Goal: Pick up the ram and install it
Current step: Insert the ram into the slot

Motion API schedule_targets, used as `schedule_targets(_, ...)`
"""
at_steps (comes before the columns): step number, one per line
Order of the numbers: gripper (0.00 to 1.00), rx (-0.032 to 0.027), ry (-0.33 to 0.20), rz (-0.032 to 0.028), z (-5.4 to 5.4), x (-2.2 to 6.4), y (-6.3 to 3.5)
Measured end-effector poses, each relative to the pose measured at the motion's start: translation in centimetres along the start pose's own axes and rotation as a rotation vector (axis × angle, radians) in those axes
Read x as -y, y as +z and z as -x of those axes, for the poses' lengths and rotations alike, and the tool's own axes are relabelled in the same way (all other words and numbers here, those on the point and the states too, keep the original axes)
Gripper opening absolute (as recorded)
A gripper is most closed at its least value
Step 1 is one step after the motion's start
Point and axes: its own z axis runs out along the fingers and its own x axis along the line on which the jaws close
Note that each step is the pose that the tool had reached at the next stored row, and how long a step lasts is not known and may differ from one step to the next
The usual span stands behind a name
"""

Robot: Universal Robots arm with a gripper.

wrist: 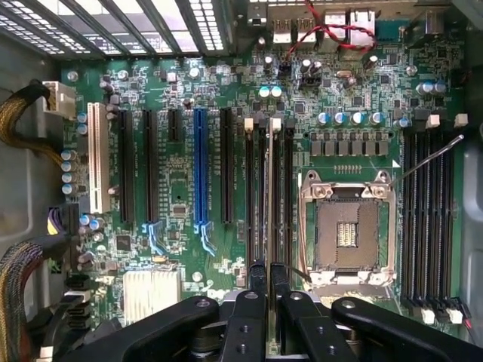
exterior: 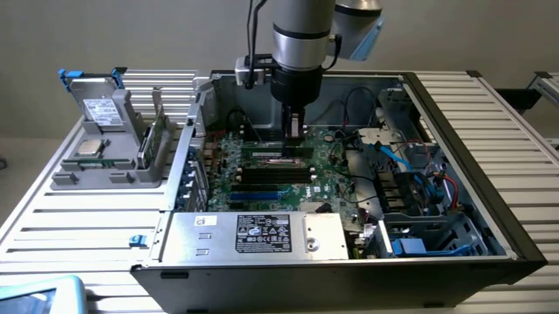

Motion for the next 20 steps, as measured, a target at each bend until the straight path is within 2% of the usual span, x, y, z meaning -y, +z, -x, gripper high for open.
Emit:
schedule_targets(6,0.14,-0.0004,-0.006,0.0059,0.0,0.10,0.68)
schedule_targets(20,0.14,-0.0004,-0.006,0.0061,0.0,0.21,1.57)
